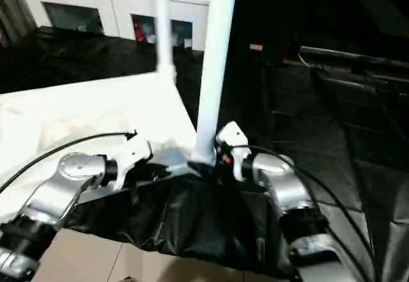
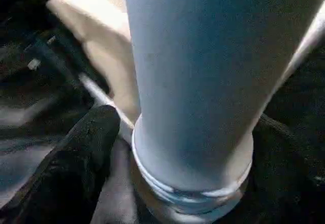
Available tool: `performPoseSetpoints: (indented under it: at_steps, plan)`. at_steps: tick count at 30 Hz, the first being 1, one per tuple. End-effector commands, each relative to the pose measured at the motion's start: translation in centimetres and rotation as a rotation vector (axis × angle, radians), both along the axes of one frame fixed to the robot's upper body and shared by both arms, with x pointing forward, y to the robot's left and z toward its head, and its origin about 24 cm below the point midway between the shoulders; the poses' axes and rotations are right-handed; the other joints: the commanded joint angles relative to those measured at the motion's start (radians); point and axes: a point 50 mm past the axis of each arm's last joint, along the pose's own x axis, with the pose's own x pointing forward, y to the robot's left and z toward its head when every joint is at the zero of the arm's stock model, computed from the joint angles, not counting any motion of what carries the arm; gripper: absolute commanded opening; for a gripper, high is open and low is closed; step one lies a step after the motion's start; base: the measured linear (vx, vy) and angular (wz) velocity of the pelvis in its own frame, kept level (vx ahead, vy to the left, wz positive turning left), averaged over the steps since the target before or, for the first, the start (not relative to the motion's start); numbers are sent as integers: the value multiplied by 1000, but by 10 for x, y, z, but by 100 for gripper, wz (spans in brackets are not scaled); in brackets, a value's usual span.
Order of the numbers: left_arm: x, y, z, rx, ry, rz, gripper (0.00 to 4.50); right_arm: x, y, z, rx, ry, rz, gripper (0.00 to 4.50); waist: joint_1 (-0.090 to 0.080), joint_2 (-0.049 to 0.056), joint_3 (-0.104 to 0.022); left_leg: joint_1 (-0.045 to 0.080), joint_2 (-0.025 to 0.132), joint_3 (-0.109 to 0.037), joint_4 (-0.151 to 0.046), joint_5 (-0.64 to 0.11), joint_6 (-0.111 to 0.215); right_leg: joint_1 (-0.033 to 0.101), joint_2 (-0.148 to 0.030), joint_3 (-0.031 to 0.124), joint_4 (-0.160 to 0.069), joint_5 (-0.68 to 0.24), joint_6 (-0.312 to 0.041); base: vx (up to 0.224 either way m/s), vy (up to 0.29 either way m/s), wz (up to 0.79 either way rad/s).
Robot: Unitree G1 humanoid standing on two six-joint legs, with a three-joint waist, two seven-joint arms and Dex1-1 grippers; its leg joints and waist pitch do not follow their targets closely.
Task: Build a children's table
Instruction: Rotate leg to tighten
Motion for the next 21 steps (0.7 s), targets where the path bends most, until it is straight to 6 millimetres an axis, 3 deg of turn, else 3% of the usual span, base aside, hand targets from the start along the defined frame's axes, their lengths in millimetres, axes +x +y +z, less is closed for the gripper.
performPoseSetpoints:
  at_steps: [1, 7, 8, 13, 21]
  plan:
    - [0, -13, 19, -82, -75, -77, 0, -12, 13, -2, 11, 16, 151, 392, -1, -3, -67, 5, 68, -24, -63, -170, 70, 52, -115, 85, -88, -348, -98, 0, 0, 0]
    - [-3, -10, 20, -85, -58, -101, 0, -14, 10, 0, 11, 36, 182, 348, 2, -2, -69, 5, 68, -23, -61, -156, 74, 52, -114, 85, -87, -333, -104, 0, 0, 0]
    - [-4, -10, 20, -85, -56, -104, 0, -14, 10, 0, 11, 36, 185, 321, 1, -3, -70, 5, 68, -23, -61, -154, 73, 52, -113, 84, -85, -327, -106, 0, 0, 0]
    - [-4, -11, 19, -87, -56, -101, 0, -16, 14, -1, 18, 45, 183, 295, 2, -4, -69, 5, 67, -23, -61, -151, 73, 52, -113, 84, -86, -327, -105, 0, 0, 0]
    - [9, -18, 16, -72, -95, 31, 0, -7, 32, -13, 16, 27, -40, 276, -6, -5, -68, 5, 64, -25, -62, -168, 48, 53, -116, 82, -91, -368, -93, 0, 0, 0]
